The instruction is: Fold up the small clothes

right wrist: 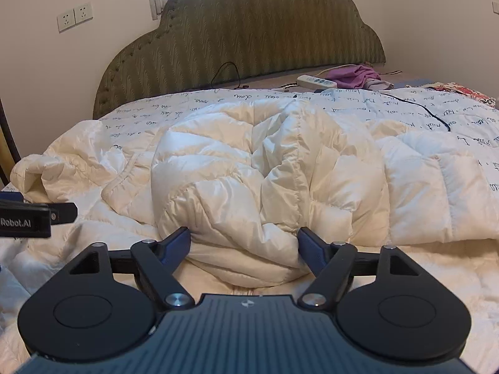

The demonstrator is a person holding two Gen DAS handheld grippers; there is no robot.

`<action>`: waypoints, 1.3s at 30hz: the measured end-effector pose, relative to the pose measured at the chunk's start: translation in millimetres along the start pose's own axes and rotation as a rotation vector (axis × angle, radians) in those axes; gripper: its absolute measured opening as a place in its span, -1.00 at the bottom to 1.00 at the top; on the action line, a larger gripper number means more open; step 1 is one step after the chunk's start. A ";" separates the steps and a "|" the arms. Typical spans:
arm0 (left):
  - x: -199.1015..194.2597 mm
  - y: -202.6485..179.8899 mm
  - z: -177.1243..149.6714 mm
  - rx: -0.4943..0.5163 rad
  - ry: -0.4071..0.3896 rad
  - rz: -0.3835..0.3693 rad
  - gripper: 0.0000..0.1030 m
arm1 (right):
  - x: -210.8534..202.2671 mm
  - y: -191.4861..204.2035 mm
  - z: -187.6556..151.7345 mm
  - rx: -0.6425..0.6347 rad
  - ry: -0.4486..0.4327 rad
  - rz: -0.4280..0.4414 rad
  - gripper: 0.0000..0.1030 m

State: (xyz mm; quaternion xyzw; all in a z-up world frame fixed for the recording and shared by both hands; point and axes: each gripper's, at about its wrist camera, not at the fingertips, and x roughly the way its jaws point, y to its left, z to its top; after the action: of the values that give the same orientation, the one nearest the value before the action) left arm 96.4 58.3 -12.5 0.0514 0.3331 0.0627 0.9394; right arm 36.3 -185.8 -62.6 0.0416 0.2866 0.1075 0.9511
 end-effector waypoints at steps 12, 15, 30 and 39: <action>17.1 124.1 11.2 -0.377 -0.001 -0.007 1.00 | 7.6 20.2 -17.3 -0.152 -0.011 -0.040 0.90; 25.4 169.9 10.6 -0.533 -0.018 -0.036 1.00 | 7.0 15.5 -17.3 -0.126 -0.016 -0.015 0.96; 129.1 286.0 -27.4 -1.323 0.037 -0.409 0.55 | 9.4 15.1 -19.0 -0.108 -0.010 0.003 1.00; 107.9 289.6 -2.2 -1.121 -0.056 -0.280 -0.87 | 9.8 14.1 -18.6 -0.101 -0.008 0.007 1.00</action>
State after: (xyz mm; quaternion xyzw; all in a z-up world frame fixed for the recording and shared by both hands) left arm 153.9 360.7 -41.0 -0.4971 0.2277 0.1035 0.8309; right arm 31.3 -169.5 -81.3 -0.0052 0.2768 0.1250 0.9527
